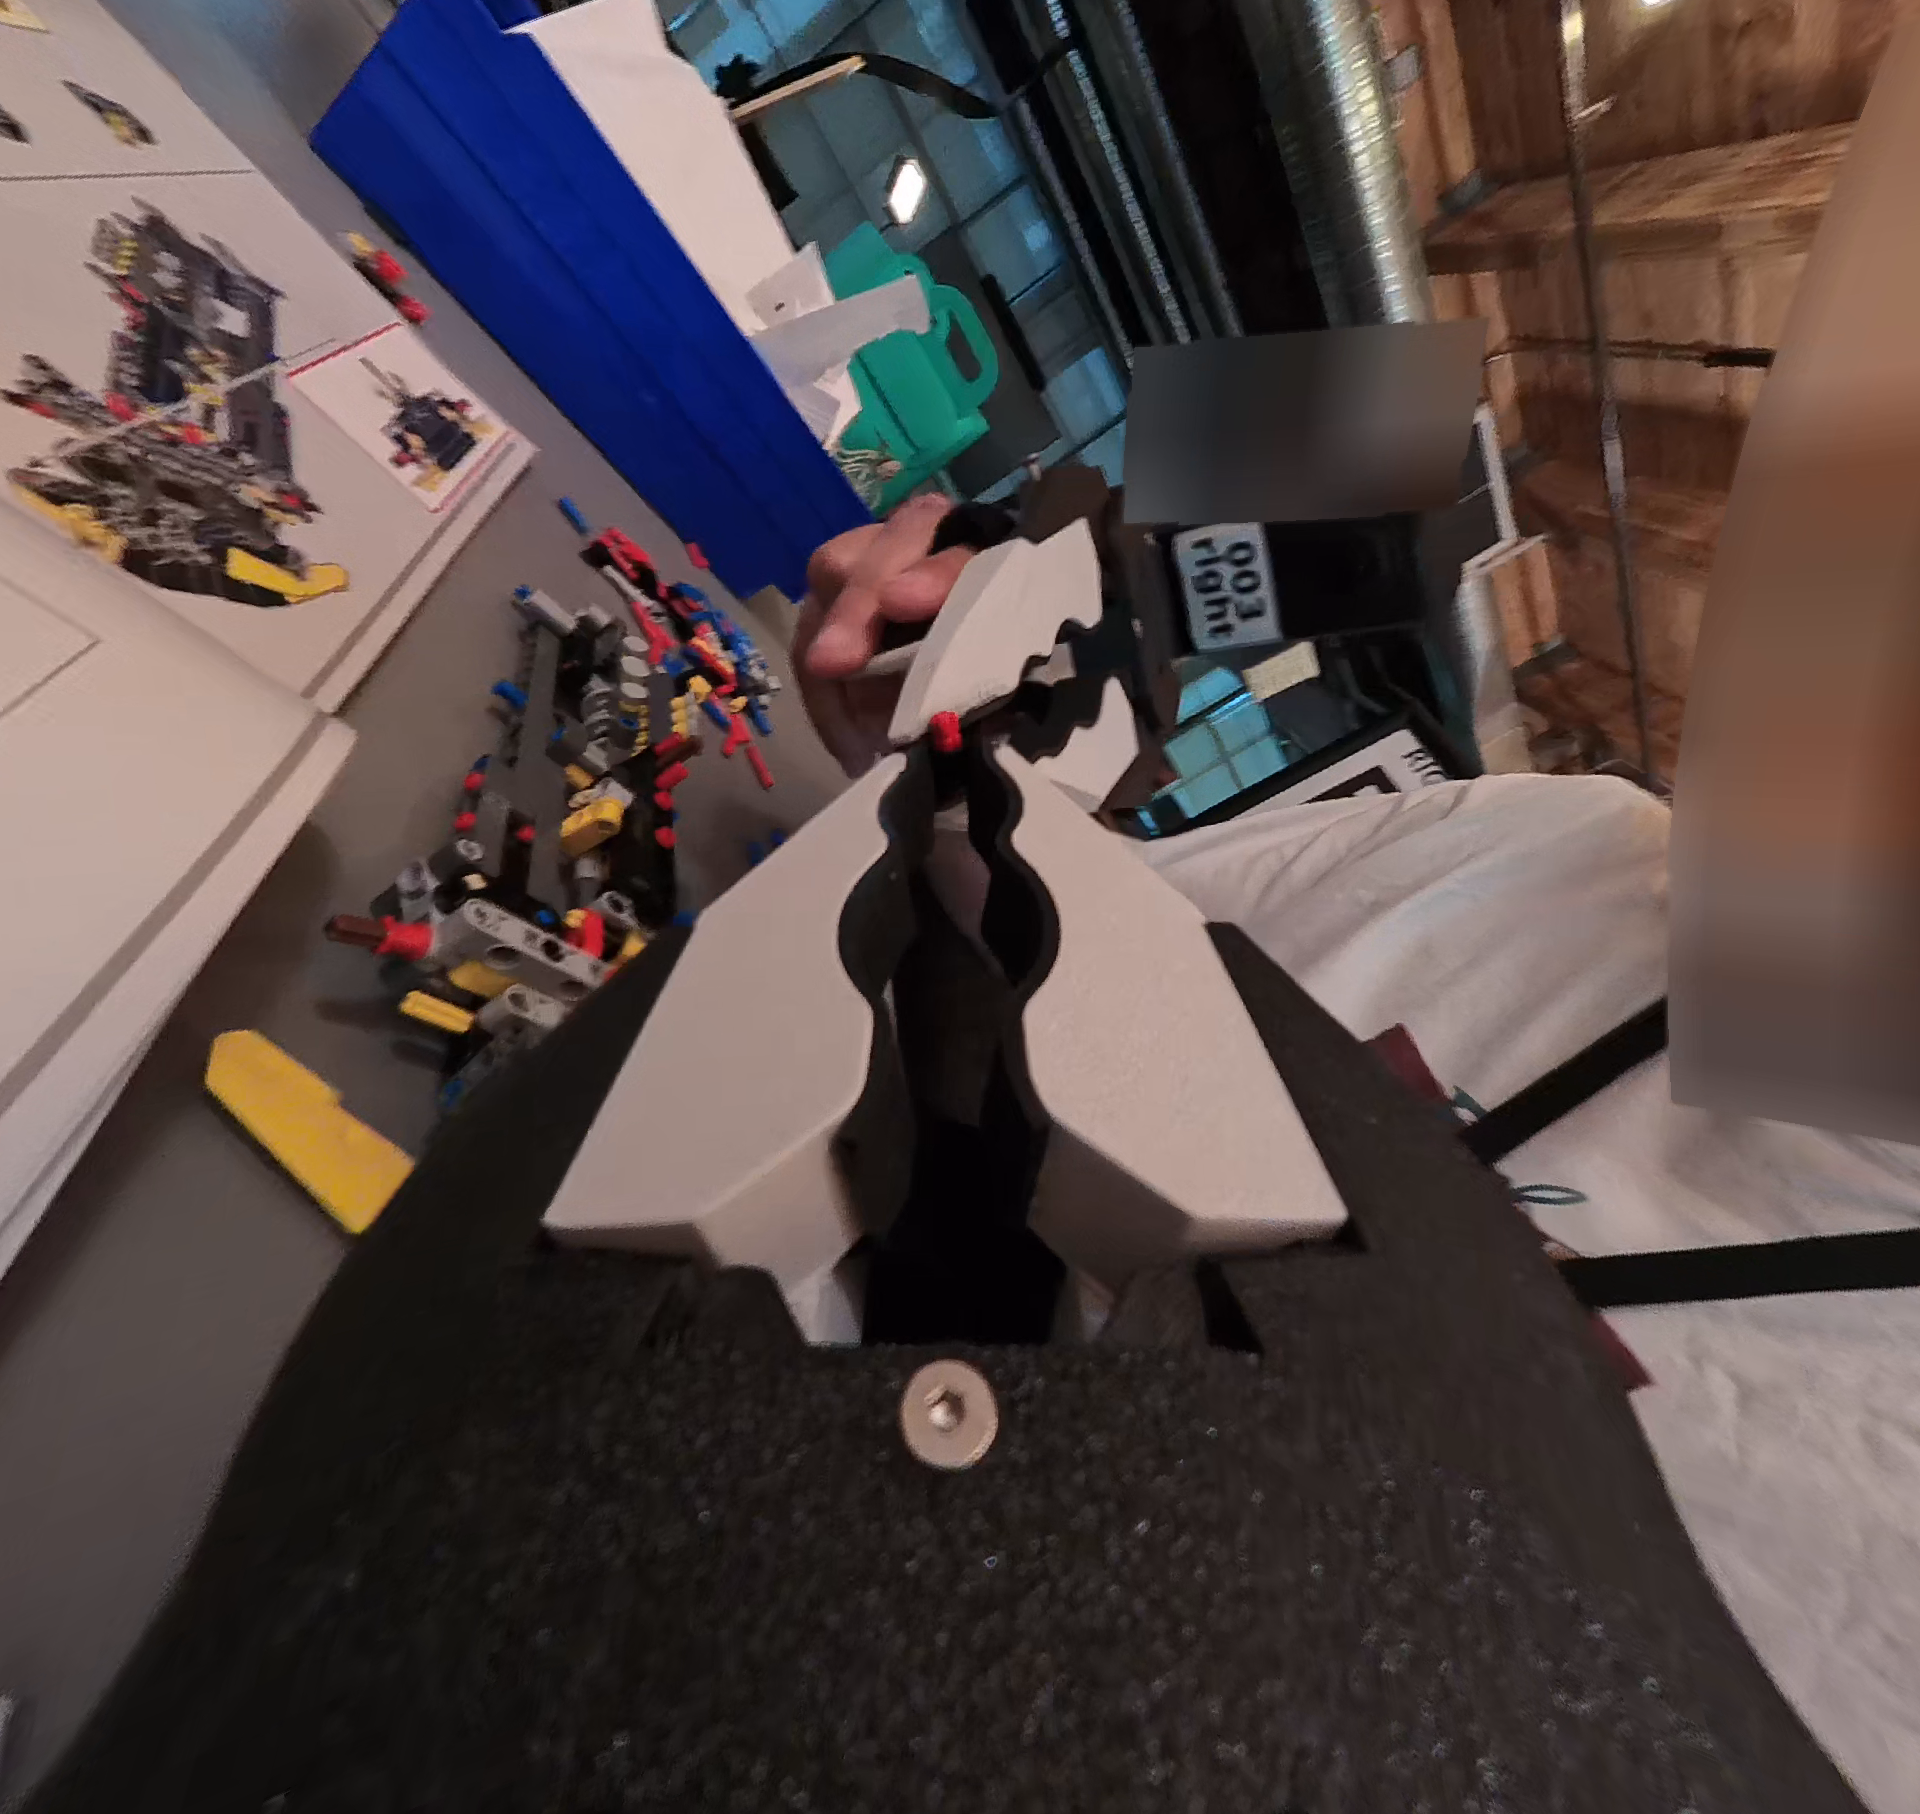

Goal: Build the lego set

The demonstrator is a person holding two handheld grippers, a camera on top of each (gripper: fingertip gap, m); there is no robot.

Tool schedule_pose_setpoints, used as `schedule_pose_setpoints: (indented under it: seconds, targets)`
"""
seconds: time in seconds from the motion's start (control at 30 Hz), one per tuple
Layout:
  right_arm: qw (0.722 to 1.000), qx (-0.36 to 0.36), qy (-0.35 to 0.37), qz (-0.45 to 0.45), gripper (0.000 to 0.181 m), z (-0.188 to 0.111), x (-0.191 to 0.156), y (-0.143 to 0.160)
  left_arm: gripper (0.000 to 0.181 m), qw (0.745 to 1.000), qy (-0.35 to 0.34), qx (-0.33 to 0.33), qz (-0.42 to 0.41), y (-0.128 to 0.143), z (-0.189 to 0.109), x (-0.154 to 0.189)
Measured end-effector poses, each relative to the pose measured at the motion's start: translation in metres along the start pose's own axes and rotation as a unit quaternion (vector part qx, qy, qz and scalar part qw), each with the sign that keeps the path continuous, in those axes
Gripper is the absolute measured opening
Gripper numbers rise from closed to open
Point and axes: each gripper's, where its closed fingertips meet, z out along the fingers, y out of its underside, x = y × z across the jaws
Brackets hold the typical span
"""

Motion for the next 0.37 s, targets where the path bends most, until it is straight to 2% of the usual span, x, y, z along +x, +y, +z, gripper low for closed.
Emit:
schedule_pose_setpoints:
  seconds: [0.2, 0.37]
  targets:
    - [0.997, 0.051, -0.037, 0.033, 0.007, -0.014, -0.006, -0.021, 0.005, 0.995, 0.095, 0.013, -0.027, -0.001, 0.003, 0.026]
    - [0.993, 0.097, -0.04, 0.048, 0.008, -0.019, -0.003, -0.035, 0.004, 0.99, 0.135, 0.036, -0.021, -0.008, 0.003, 0.04]
